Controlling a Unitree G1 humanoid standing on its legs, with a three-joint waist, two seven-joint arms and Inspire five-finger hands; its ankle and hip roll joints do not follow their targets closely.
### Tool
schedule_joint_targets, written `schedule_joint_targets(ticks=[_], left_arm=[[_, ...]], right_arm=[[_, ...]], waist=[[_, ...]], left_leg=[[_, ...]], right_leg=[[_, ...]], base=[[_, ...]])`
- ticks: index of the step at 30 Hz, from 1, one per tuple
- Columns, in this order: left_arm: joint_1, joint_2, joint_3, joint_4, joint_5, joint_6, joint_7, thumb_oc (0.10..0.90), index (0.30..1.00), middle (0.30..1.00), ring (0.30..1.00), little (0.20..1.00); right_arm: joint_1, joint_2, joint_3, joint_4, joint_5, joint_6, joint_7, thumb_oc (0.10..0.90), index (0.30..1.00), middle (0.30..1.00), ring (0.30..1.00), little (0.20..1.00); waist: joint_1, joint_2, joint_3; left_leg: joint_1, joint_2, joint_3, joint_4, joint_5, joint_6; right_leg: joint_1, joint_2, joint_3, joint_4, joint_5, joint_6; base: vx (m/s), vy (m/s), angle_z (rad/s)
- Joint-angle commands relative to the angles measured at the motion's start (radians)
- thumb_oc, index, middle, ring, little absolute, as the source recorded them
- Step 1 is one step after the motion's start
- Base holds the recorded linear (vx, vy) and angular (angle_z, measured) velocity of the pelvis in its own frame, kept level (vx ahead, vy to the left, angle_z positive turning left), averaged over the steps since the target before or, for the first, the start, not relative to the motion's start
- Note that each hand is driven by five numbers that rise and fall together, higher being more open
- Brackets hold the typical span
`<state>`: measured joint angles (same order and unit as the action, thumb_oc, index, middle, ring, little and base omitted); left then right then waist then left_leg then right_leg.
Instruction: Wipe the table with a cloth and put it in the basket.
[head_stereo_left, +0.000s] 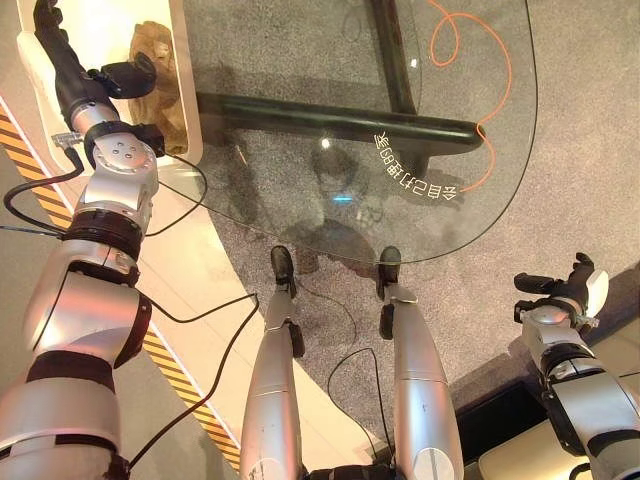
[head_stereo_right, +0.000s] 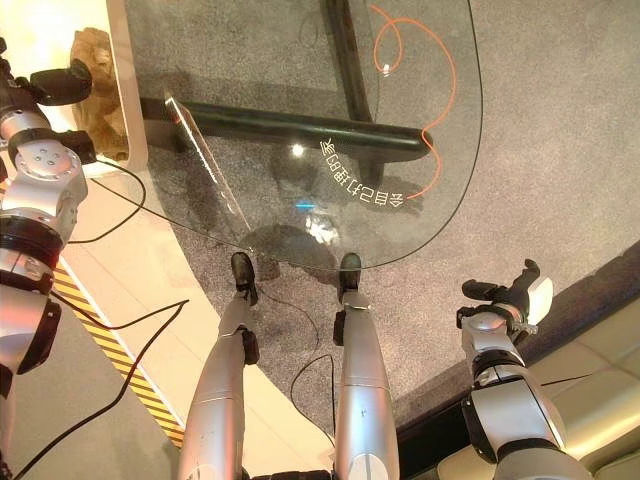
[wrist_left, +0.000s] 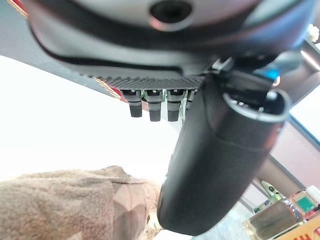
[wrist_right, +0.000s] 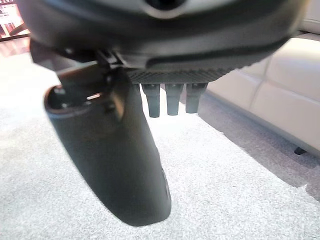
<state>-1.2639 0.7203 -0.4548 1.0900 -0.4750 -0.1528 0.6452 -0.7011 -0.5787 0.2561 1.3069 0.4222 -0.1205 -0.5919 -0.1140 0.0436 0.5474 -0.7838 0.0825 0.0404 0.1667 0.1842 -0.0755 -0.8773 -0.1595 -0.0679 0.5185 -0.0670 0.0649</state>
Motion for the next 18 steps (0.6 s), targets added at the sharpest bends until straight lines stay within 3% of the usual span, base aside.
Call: schedule_joint_targets(ticks=[1, 3, 7, 12, 18], left_arm=[[-0.113, 0.114, 0.067, 0.012, -0.058, -0.175, 0.093, 0.8, 0.9, 0.9, 0.9, 0.9], [-0.094, 0.115, 0.091, -0.012, -0.069, -0.216, 0.105, 0.8, 0.9, 0.9, 0.9, 0.9], [-0.061, 0.125, 0.117, -0.063, -0.095, -0.222, 0.09, 0.8, 0.9, 0.9, 0.9, 0.9], [0.032, 0.156, 0.174, -0.096, -0.129, -0.249, 0.033, 0.8, 0.9, 0.9, 0.9, 0.9], [0.268, 0.157, 0.282, -0.153, -0.177, -0.24, -0.137, 0.8, 0.9, 0.9, 0.9, 0.9]], right_arm=[[0.028, -0.033, 0.004, 0.035, -0.002, -0.017, -0.031, 0.8, 0.9, 0.9, 0.9, 0.9], [0.04, -0.028, 0.001, 0.033, -0.004, -0.02, -0.029, 0.8, 0.9, 0.9, 0.9, 0.9], [0.062, -0.016, -0.006, 0.027, -0.007, -0.019, -0.028, 0.8, 0.9, 0.9, 0.9, 0.9], [0.114, -0.006, -0.032, 0.03, -0.013, -0.015, -0.016, 0.8, 0.9, 0.9, 0.9, 0.9], [0.274, 0.005, -0.103, 0.048, -0.03, 0.005, 0.09, 0.8, 0.9, 0.9, 0.9, 0.9]], waist=[[0.019, -0.033, -0.027], [0.022, -0.035, -0.027], [0.032, -0.035, -0.027], [0.048, -0.023, -0.032], [0.081, -0.017, -0.165]], left_leg=[[0.031, -0.032, -0.01, 0.104, -0.164, 0.016], [0.057, -0.032, -0.013, 0.09, -0.16, 0.014], [0.121, -0.029, -0.009, 0.043, -0.147, 0.01], [0.289, -0.019, 0.006, -0.075, -0.117, -0.005], [0.465, -0.022, 0.011, -0.21, -0.098, -0.011]], right_leg=[[0.089, 0.046, 0.04, -0.236, 0.097, 0.021], [0.115, 0.048, 0.041, -0.243, 0.097, 0.021], [0.179, 0.043, 0.033, -0.271, 0.105, 0.031], [0.345, 0.02, 0.015, -0.358, 0.121, 0.056], [0.531, -0.006, -0.015, -0.486, 0.141, 0.078]], base=[[-0.06, -0.046, 0.0], [-0.04, -0.049, 0.0], [-0.05, -0.078, -0.03], [-0.03, -0.009, -0.07], [0.08, -0.048, 0.07]])
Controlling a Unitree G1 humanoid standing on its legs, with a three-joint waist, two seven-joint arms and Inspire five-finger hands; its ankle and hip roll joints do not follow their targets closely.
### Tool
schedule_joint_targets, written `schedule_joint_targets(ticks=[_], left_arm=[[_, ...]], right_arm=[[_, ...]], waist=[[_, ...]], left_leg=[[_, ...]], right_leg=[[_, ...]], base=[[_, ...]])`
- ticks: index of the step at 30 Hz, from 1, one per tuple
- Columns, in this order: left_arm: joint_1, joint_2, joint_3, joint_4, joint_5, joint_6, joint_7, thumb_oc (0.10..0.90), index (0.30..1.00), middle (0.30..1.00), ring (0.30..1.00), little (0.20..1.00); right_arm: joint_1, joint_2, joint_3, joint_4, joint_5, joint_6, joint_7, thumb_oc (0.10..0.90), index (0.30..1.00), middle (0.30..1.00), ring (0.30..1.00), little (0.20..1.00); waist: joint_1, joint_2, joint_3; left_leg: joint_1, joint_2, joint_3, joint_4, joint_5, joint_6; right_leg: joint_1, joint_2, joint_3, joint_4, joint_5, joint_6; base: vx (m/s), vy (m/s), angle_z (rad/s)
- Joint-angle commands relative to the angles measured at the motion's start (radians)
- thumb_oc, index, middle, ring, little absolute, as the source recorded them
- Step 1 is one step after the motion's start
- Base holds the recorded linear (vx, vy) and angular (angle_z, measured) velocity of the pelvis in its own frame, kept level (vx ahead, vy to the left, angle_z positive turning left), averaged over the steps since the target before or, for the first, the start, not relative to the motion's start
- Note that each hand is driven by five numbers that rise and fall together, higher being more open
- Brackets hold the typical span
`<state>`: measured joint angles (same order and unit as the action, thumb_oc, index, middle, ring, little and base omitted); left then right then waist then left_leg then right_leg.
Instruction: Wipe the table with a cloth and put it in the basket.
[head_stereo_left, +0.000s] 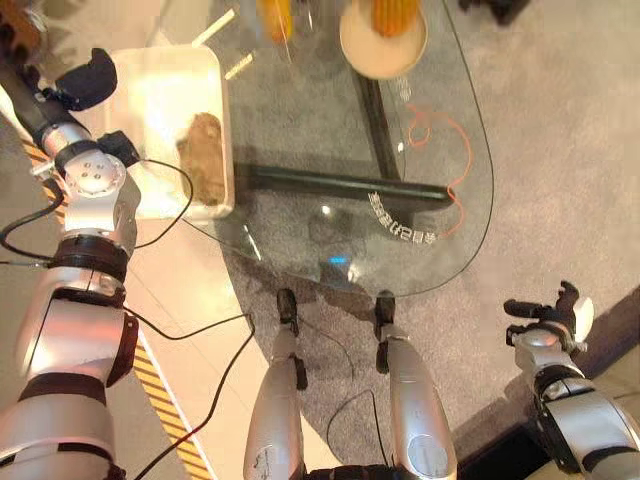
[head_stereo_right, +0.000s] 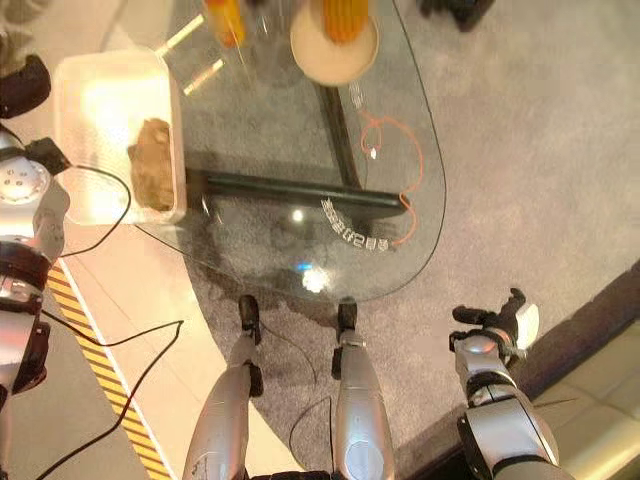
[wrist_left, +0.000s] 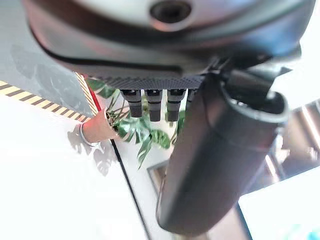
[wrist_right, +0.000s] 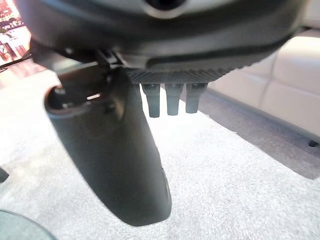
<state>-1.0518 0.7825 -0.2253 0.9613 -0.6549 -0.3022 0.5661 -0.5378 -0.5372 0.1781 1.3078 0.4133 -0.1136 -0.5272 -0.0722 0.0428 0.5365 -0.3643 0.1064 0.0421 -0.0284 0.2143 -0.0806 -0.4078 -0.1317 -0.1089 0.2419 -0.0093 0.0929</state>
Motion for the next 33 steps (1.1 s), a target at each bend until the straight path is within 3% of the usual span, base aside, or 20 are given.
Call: schedule_joint_targets(ticks=[1, 4, 7, 11, 15, 20, 22, 33], left_arm=[[0.116, 0.086, 0.079, -0.036, 0.015, -0.085, -0.083, 0.8, 0.9, 0.9, 0.9, 0.9], [0.29, 0.048, 0.167, -0.061, -0.003, -0.069, -0.167, 0.8, 0.9, 0.9, 0.9, 0.9], [0.497, -0.042, 0.259, -0.066, 0.016, -0.027, -0.257, 0.8, 0.9, 0.9, 0.9, 0.9], [0.668, -0.13, 0.295, 0.003, 0.073, -0.025, -0.328, 0.8, 0.9, 0.9, 0.9, 0.9], [0.806, -0.196, 0.284, 0.182, 0.225, 0.052, -0.44, 0.8, 0.9, 0.9, 0.9, 0.9], [0.891, -0.254, 0.257, 0.32, 0.325, 0.126, -0.528, 0.8, 0.9, 0.9, 0.9, 0.9], [0.914, -0.279, 0.241, 0.359, 0.395, 0.115, -0.55, 0.8, 0.9, 0.9, 0.9, 0.9], [0.952, -0.397, 0.064, 0.355, 0.586, 0.174, -0.604, 0.8, 0.9, 0.9, 0.9, 0.9]], right_arm=[[0.137, -0.034, -0.034, 0.049, -0.026, 0.002, 0.04, 0.8, 0.9, 0.9, 0.9, 0.9], [0.221, -0.02, -0.065, 0.056, -0.038, -0.004, 0.096, 0.8, 0.9, 0.9, 0.9, 0.9], [0.301, 0.015, -0.084, 0.06, -0.094, 0.016, 0.151, 0.8, 0.9, 0.9, 0.9, 0.9], [0.356, 0.049, -0.082, 0.068, -0.127, 0.026, 0.166, 0.8, 0.9, 0.9, 0.9, 0.9], [0.413, 0.085, -0.047, 0.064, -0.265, 0.034, 0.225, 0.8, 0.9, 0.9, 0.9, 0.9], [0.441, 0.104, -0.035, 0.071, -0.315, 0.064, 0.284, 0.8, 0.9, 0.9, 0.9, 0.9], [0.445, 0.116, -0.027, 0.083, -0.334, 0.075, 0.3, 0.8, 0.9, 0.9, 0.9, 0.9], [0.436, 0.166, 0.017, 0.126, -0.404, 0.154, 0.39, 0.8, 0.9, 0.9, 0.9, 0.9]], waist=[[0.047, -0.016, -0.177], [0.06, -0.012, -0.232], [0.078, -0.013, -0.291], [0.09, -0.016, -0.353], [0.092, -0.018, -0.429], [0.09, -0.016, -0.461], [0.09, -0.017, -0.467], [0.094, -0.014, -0.485]], left_leg=[[0.074, -0.045, 0.009, -0.037, -0.125, -0.008], [0.132, -0.046, 0.005, -0.059, -0.135, -0.008], [0.178, -0.048, -0.01, -0.059, -0.144, -0.007], [0.225, -0.041, -0.01, -0.059, -0.148, -0.01], [0.287, -0.027, 0.011, -0.059, -0.161, -0.017], [0.327, -0.022, 0.02, -0.059, -0.177, -0.018], [0.342, -0.021, 0.022, -0.059, -0.182, -0.017], [0.389, -0.015, 0.038, -0.059, -0.205, -0.014]], right_leg=[[0.094, -0.037, 0.019, -0.233, 0.088, 0.054], [0.177, -0.04, -0.001, -0.281, 0.093, 0.059], [0.248, -0.041, -0.026, -0.303, 0.093, 0.06], [0.319, -0.046, -0.053, -0.32, 0.09, 0.062], [0.39, -0.05, -0.077, -0.325, 0.073, 0.062], [0.434, -0.049, -0.087, -0.323, 0.053, 0.058], [0.448, -0.049, -0.09, -0.324, 0.049, 0.059], [0.49, -0.05, -0.11, -0.329, 0.039, 0.062]], base=[[0.09, -0.056, 0.08], [0.08, -0.057, 0.2], [0.06, -0.078, 0.22], [0.08, -0.027, 0.21], [0.12, 0.014, 0.03], [0.06, 0.03, 0.01], [0.02, 0.011, 0.0], [0.0, 0.004, -0.01]])
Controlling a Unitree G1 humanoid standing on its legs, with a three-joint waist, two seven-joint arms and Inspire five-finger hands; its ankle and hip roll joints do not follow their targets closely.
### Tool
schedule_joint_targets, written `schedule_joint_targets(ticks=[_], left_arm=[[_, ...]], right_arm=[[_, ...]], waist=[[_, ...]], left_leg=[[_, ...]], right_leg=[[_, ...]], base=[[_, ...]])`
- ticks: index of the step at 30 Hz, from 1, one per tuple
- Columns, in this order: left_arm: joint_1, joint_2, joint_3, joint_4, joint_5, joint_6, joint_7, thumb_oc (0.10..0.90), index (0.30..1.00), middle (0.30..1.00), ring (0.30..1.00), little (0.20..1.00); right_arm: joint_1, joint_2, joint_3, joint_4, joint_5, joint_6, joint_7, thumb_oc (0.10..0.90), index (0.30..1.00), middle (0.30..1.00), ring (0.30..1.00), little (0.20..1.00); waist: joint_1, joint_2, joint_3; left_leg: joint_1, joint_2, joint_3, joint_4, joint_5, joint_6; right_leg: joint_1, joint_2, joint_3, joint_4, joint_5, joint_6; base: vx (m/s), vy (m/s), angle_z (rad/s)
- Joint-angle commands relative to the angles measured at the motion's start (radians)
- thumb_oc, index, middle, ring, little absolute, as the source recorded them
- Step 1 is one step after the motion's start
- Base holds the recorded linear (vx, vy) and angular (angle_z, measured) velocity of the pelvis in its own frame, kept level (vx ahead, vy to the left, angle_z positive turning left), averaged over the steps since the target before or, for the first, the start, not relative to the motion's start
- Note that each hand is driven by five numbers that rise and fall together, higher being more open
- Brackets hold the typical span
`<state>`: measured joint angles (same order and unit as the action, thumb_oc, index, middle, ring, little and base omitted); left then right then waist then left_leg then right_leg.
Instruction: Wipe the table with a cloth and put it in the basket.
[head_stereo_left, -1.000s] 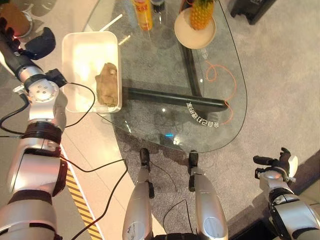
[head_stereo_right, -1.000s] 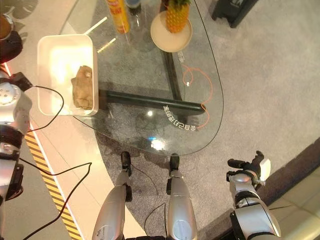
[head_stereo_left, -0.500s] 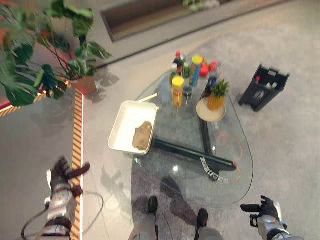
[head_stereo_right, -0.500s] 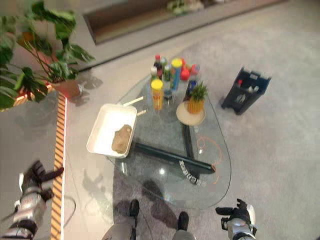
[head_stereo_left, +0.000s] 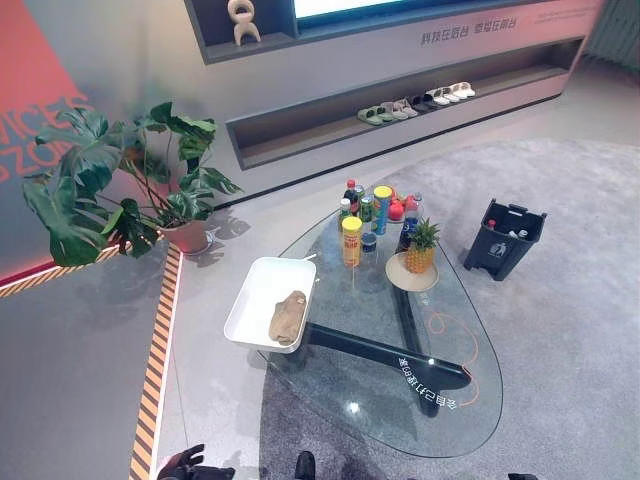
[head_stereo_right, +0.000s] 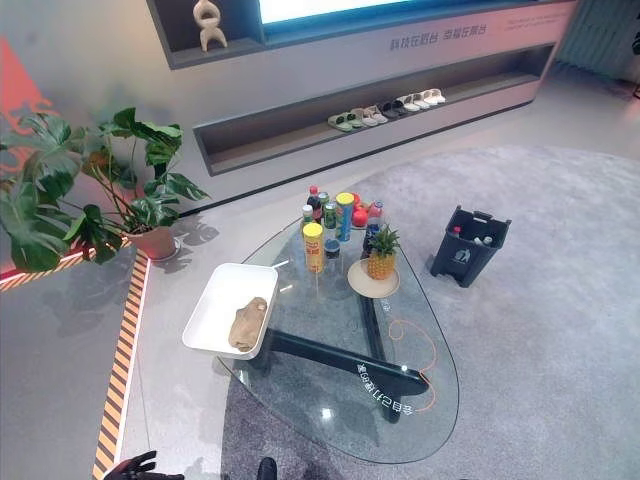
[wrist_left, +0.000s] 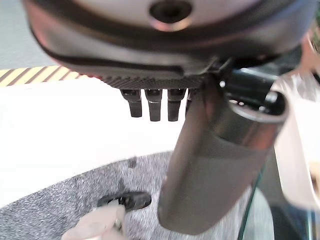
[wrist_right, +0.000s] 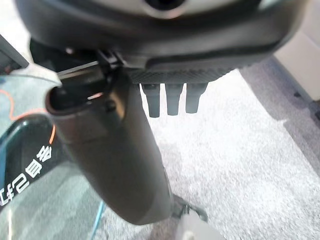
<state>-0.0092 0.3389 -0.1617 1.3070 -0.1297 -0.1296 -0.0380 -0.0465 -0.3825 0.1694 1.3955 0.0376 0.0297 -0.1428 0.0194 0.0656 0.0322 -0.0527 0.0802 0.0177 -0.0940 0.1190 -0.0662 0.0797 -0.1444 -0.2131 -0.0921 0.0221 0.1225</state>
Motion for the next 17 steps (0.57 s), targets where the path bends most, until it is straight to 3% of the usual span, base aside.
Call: schedule_joint_targets(ticks=[1, 17], left_arm=[[-0.09, 0.039, -0.013, 0.009, 0.068, 0.018, -0.011, 0.8, 0.9, 0.9, 0.9, 0.9], [-0.088, 0.017, -0.037, 0.034, 0.077, 0.061, -0.031, 0.8, 0.9, 0.9, 0.9, 0.9]], right_arm=[[-0.058, 0.017, 0.033, 0.037, -0.036, 0.015, 0.014, 0.8, 0.9, 0.9, 0.9, 0.9], [-0.068, 0.034, 0.077, 0.042, -0.066, 0.026, 0.05, 0.8, 0.9, 0.9, 0.9, 0.9]], waist=[[0.001, -0.037, 0.018], [-0.01, -0.041, 0.017]], left_leg=[[0.081, 0.013, 0.065, 0.007, -0.111, -0.028], [0.109, 0.027, 0.081, 0.007, -0.124, -0.032]], right_leg=[[0.005, -0.037, -0.006, 0.005, 0.007, 0.033], [0.019, -0.033, -0.001, 0.005, -0.001, 0.03]], base=[[0.0, 0.0, 0.0], [0.0, 0.0, -0.02]])
